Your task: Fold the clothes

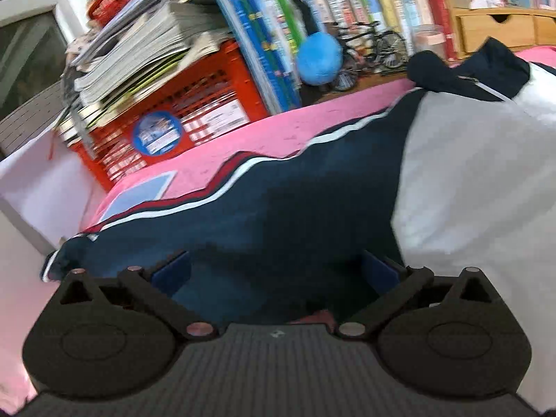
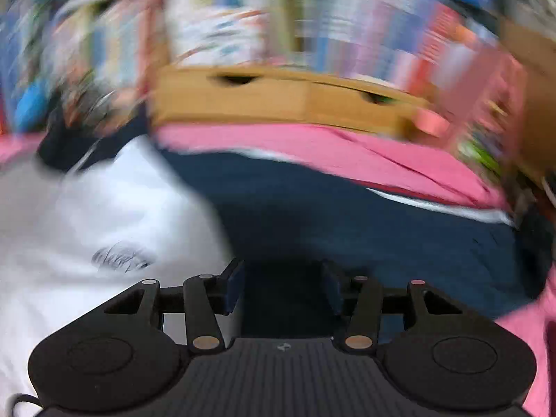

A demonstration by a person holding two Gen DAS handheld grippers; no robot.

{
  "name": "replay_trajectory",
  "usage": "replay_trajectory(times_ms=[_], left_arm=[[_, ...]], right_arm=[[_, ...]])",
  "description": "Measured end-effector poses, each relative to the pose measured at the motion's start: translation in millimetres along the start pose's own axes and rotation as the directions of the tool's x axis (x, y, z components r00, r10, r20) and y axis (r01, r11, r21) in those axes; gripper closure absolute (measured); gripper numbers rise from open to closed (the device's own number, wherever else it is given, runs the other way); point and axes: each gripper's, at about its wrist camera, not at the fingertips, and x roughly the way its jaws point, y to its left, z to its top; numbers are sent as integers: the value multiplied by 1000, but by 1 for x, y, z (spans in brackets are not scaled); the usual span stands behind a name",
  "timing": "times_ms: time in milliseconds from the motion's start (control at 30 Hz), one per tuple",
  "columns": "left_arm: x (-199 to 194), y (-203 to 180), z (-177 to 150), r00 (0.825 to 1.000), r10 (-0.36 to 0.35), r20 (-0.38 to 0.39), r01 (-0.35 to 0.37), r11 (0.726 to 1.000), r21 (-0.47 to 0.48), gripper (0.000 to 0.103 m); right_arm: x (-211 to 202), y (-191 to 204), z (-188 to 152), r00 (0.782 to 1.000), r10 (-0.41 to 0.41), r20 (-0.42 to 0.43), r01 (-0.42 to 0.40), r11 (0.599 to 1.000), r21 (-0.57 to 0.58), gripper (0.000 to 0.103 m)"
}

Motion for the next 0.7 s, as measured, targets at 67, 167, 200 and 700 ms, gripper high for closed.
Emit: replay_trajectory(times_ms=[67,167,200,700], left_arm=[[-12,-4,12,999,-22,41,23,1000,-12,1],[-30,-29,36,980,-174,101,176,984,-16,0],[-34,-39,42,967,-229,112,232,973,-11,0],[2,-99,17,978,-7,210,-27,987,159,0]], right_arm=[[-12,3,3,992,122,29,-123,992,33,52],[-18,43,0,960,279,32,-276,958,-74,39],[-17,62,-2,950,313,20,-308,943,-130,37],[113,129,57,984,180,-10,-177,956,-236,67]])
